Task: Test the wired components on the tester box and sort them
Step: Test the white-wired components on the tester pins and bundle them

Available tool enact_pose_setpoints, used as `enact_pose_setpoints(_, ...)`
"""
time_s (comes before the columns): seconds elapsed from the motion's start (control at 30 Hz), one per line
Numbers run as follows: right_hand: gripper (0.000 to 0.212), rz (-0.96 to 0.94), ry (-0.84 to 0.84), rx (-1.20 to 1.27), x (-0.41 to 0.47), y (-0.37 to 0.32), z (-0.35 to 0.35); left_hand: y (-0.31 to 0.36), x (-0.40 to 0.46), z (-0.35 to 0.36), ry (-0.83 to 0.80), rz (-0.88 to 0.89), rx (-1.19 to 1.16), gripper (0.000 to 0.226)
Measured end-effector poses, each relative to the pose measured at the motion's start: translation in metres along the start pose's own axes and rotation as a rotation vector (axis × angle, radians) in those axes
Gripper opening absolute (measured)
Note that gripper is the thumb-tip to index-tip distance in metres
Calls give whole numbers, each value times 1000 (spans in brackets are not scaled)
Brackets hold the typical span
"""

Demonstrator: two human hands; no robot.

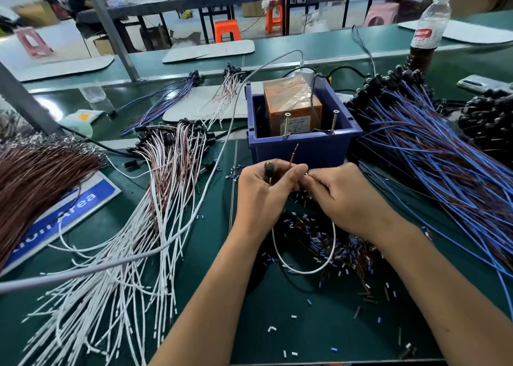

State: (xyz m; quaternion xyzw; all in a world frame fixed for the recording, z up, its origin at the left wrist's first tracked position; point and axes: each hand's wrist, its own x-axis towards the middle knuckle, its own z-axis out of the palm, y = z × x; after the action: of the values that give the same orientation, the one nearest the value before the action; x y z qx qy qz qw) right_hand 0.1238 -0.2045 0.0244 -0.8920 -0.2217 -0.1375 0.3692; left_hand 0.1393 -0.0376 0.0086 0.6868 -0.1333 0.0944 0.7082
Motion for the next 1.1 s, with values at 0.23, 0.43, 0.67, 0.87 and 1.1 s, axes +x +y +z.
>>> enact_pose_setpoints(0.23,42,52,-24,137,-4,3,-8,4,-1,-1,-13,18,138,19)
enact_pose_setpoints(0.43,42,75,-21,284,-10,8,-16,2,-4,2,48,9,63,15)
enact_pose_setpoints(0.67,42,146,85,497,-13,14,-22,5,0,-8,235,49,-9,17)
enact_pose_setpoints(0.87,40,224,443,635,-8,15,-17,0,-7,6,-6,68,236,26)
enact_pose_setpoints(1.1,41,274,628,471,-7,16,-12,3,-9,7,-45,80,143,27)
